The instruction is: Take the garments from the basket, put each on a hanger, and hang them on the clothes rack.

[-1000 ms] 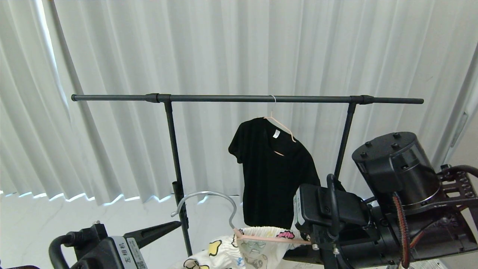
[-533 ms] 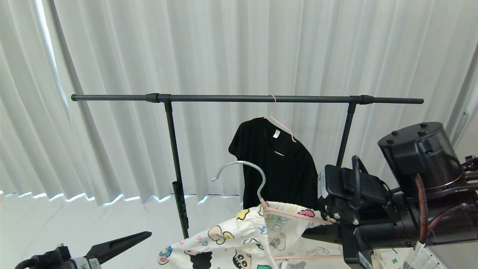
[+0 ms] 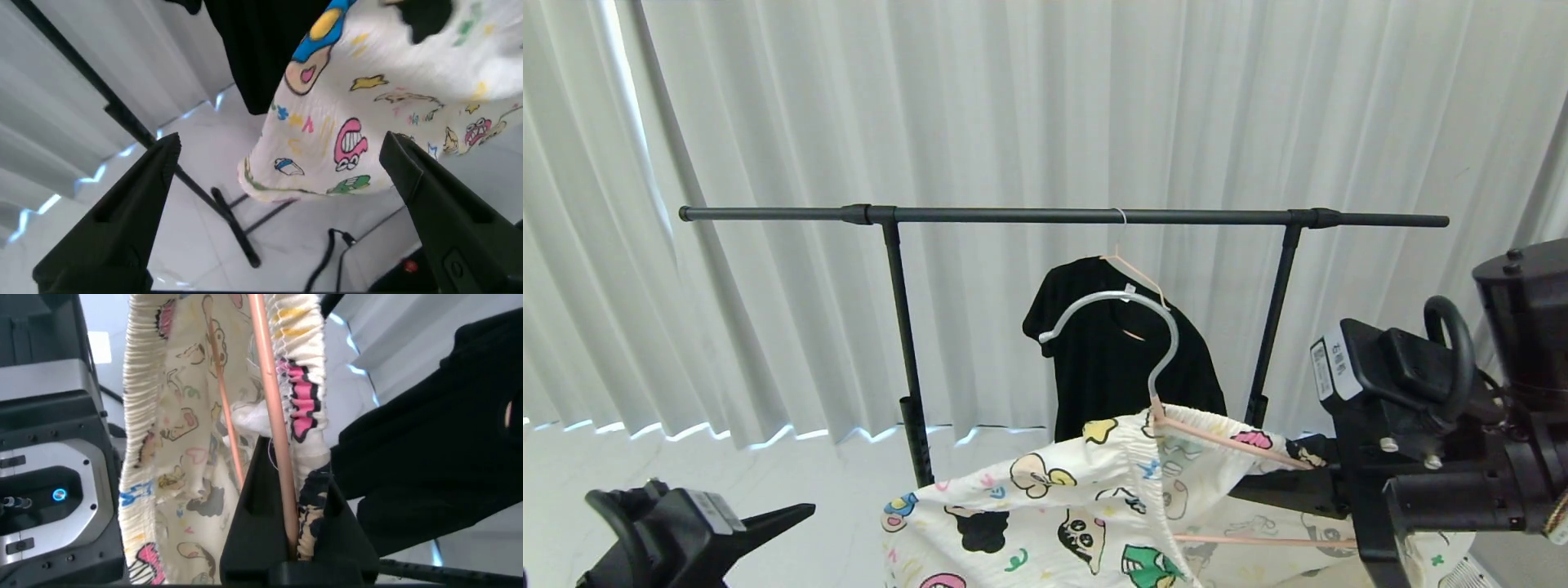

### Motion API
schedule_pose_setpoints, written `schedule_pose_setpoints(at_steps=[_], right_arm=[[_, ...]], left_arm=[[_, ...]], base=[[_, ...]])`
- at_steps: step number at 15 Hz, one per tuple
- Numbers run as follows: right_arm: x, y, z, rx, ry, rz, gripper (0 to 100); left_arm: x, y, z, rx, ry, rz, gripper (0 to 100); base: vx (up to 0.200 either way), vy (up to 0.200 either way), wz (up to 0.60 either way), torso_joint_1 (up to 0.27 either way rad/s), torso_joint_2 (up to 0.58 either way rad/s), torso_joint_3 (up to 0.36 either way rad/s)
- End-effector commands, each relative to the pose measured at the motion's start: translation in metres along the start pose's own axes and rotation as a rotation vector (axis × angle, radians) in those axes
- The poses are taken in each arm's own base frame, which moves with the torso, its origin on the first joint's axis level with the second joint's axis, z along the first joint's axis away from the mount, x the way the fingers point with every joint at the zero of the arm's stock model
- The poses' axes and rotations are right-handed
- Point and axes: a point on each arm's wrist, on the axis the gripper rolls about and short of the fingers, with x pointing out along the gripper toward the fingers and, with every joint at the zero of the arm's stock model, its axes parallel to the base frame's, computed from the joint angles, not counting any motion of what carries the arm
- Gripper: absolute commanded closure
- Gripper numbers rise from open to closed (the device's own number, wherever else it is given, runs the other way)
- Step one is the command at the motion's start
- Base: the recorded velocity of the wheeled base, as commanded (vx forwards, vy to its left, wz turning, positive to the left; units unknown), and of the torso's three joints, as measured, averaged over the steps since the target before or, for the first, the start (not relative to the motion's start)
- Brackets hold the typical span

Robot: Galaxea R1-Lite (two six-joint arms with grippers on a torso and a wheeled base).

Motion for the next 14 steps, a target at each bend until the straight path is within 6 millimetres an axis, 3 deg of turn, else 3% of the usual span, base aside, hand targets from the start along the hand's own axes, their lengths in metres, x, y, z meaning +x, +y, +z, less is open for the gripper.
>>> schedule_pose_setpoints(at_steps=[1, 2, 6, 9, 14], right_arm=[[-0.01, 0.006, 0.005, -0.02, -0.035, -0.003, 100], [-0.011, 0.007, 0.005, -0.023, -0.038, 0.0, 100], [-0.014, 0.006, 0.006, -0.02, -0.045, -0.012, 100], [-0.014, 0.006, 0.006, -0.015, -0.048, -0.014, 100], [-0.014, 0.002, 0.011, 0.033, -0.089, -0.043, 100]], left_arm=[[0.017, 0.01, 0.007, -0.05, 0.053, 0.01, 0], [0.018, 0.012, 0.006, -0.058, 0.057, -0.007, 100], [0.015, 0.013, -0.007, -0.073, 0.093, -0.019, 100], [0.017, 0.034, -0.012, -0.16, 0.131, 0.131, 100], [0.015, 0.034, -0.017, -0.161, 0.148, 0.138, 100]], base=[[0.0, 0.0, 0.0, 0.0, 0.0, 0.0], [0.0, 0.0, 0.0, 0.0, 0.0, 0.0], [0.0, 0.0, 0.0, 0.0, 0.0, 0.0], [0.0, 0.0, 0.0, 0.0, 0.0, 0.0], [0.0, 0.0, 0.0, 0.0, 0.0, 0.0]])
